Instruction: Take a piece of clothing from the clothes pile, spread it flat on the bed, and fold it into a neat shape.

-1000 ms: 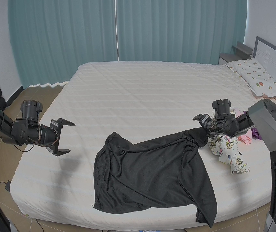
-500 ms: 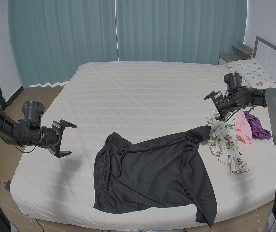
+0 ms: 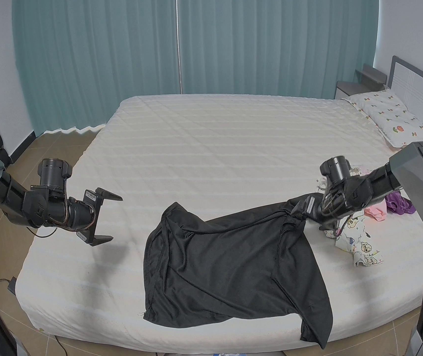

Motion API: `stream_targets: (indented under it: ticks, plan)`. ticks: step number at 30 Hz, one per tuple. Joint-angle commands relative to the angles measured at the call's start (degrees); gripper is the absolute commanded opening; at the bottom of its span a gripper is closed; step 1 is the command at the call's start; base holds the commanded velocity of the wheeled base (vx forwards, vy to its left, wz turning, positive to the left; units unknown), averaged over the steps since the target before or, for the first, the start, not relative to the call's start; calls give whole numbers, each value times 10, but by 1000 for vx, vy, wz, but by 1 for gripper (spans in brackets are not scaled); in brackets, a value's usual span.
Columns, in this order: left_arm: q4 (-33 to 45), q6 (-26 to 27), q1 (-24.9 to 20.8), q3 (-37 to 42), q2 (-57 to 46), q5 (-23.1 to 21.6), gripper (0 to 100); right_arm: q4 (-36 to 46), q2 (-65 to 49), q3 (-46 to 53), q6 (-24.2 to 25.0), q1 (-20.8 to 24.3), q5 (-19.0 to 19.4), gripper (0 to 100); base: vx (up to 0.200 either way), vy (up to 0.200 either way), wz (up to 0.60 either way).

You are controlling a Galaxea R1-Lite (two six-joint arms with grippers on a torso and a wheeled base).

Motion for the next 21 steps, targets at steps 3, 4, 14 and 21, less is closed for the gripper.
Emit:
stream_targets:
  ticks: [3,4,14,21]
  plan:
    - [0,26,-7,18,-1,1,100,-36,-32,110,-59,81,-22,100,0,0,0]
    - [0,26,-8,18,-1,1,100,-42,-30,115,-69,86,-27,100,0,0,0]
    - [0,26,-13,16,2,3,100,-43,8,99,-81,98,-51,100,0,0,0]
    - [0,26,-13,14,4,3,100,-37,38,72,-86,122,-76,100,0,0,0]
